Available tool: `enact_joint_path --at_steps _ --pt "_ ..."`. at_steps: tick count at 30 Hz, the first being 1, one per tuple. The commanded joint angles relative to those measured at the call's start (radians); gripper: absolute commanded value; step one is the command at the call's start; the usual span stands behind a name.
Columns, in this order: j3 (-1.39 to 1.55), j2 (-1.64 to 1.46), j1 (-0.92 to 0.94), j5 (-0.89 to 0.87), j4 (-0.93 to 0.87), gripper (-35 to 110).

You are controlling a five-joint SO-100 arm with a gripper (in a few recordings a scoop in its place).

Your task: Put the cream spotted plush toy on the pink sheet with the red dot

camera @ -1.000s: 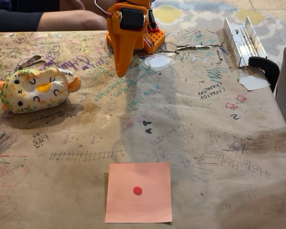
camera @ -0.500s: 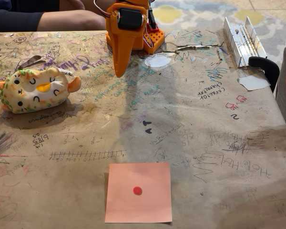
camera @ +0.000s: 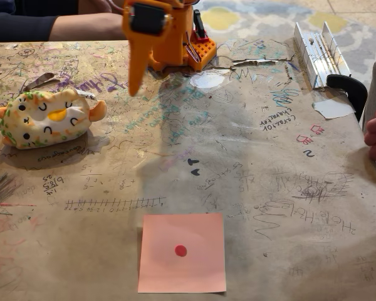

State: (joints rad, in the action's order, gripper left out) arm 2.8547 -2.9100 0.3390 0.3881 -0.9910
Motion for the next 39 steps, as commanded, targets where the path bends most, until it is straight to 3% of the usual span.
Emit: enact_joint_path --at_steps 1,3,6,15,22,32,39 --pt "-0.256 0.290 0.196 0.063 0.038 16" --pt "-0.265 0.334 0.285 0.135 0.037 30" --pt "-0.241 0.370 0.388 0.238 0.064 38" --pt "-0.276 0.634 0.604 0.462 0.170 41" --pt "-0.459 0.937 0.620 0.449 0.239 41" --pt "-0.641 1.140 0.586 0.486 0.186 41" --pt "-0.765 1.256 0.637 0.571 -0.058 39"
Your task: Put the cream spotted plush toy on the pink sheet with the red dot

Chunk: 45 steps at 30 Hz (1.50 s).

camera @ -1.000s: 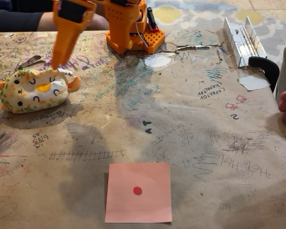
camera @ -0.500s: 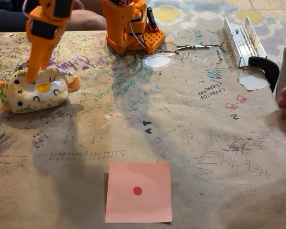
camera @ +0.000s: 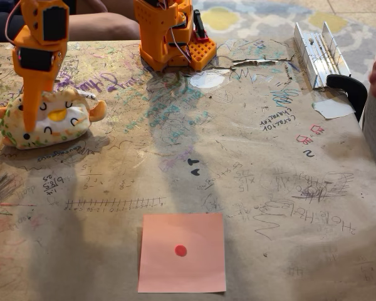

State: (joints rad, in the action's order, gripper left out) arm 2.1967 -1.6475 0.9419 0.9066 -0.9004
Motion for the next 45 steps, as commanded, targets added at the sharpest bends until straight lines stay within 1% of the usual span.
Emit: enact_joint_path --at_steps 1,6,10,11,12,14,16,20,22,25,29,32,35,38,41,45 --pt "-0.121 0.008 0.035 0.061 -0.176 39" --pt "-0.230 0.150 0.028 0.054 -0.221 40" --pt "-0.410 0.288 0.018 0.043 -0.333 38" --pt "-0.442 0.311 0.018 0.043 -0.353 35" --pt "-0.462 0.327 0.018 0.046 -0.370 27" --pt "-0.476 0.336 0.021 0.055 -0.387 5" --pt "-0.454 0.325 0.014 0.078 -0.385 0" --pt "-0.397 0.252 -0.018 0.077 -0.388 0" --pt "-0.334 0.166 -0.060 0.074 -0.397 0" --pt "-0.158 -0.077 -0.167 -0.005 -0.350 0" --pt "0.083 -0.555 -0.370 -0.212 -0.299 0" --pt "0.166 -0.934 -0.558 -0.385 -0.341 0" --pt "0.141 -1.187 -0.767 -0.538 -0.446 0" --pt "0.054 -1.325 -0.925 -0.661 -0.532 0" --pt "-0.049 -1.445 -1.003 -0.723 -0.586 0" --pt "-0.181 -1.580 -1.075 -0.749 -0.663 0"
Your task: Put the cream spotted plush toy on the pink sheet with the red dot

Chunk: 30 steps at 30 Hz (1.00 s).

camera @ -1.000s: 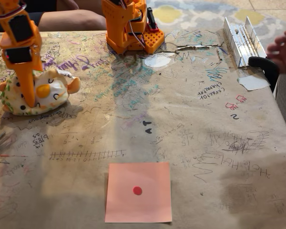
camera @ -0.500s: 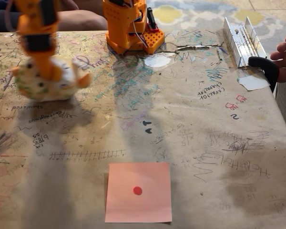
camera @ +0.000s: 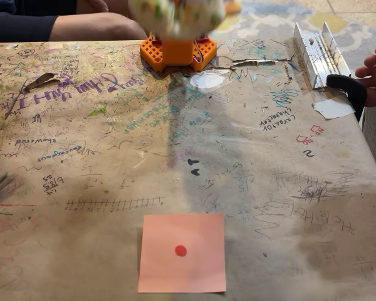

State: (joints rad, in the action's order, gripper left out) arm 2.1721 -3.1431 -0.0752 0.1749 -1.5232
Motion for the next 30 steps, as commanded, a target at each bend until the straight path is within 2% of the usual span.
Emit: enact_joint_path --at_steps 1,6,9,12,13,14,15,16,17,18,20,21,25,30 --pt "-0.192 -0.109 -0.074 -0.020 -0.060 0" --pt "-0.302 -0.179 -0.127 -0.023 -0.101 0" --pt "-0.236 -0.112 -0.104 -0.011 0.025 0" --pt "-0.196 0.207 -0.014 -0.026 0.350 0" --pt "-0.278 0.422 0.020 -0.051 0.445 0" --pt "-0.445 0.692 0.043 -0.075 0.466 2" --pt "-0.693 0.982 0.055 -0.072 0.368 7" --pt "-0.983 1.223 0.055 -0.035 0.166 23" --pt "-1.140 1.351 0.064 -0.014 0.043 35" --pt "-1.078 1.330 0.086 0.002 0.057 39" --pt "-0.630 1.066 0.126 0.060 0.314 43" --pt "-0.457 0.971 0.137 0.100 0.377 43" --pt "-0.081 0.709 0.202 0.192 0.414 43" --pt "0.221 0.385 0.250 0.278 0.393 41"
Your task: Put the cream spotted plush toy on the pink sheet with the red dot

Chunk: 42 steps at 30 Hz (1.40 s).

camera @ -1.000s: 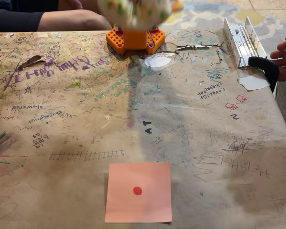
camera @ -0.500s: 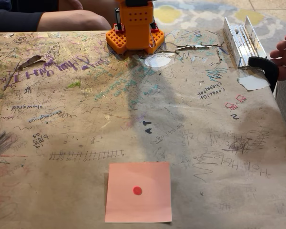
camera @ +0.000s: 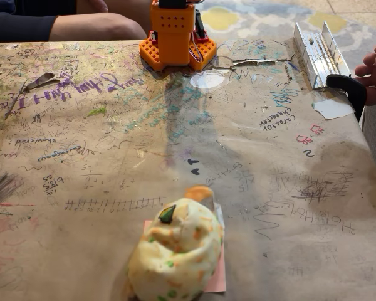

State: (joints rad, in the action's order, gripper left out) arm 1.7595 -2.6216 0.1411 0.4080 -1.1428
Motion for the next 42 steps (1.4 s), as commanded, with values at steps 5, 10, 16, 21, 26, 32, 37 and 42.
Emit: enact_joint_path --at_steps 5,10,16,21,26,32,37,42 --pt "0.885 -0.365 0.074 0.089 0.000 34" --pt "1.045 -0.552 0.040 0.074 -0.067 5" --pt "1.077 -0.594 -0.060 0.021 -0.106 0" --pt "1.170 -0.641 -0.080 -0.020 -0.060 0" --pt "1.258 -0.746 -0.095 -0.035 -0.055 0" --pt "1.301 -0.750 -0.117 -0.051 -0.040 0" --pt "1.301 -0.750 -0.120 -0.049 -0.043 0" --pt "1.301 -0.750 -0.126 -0.043 -0.044 0"
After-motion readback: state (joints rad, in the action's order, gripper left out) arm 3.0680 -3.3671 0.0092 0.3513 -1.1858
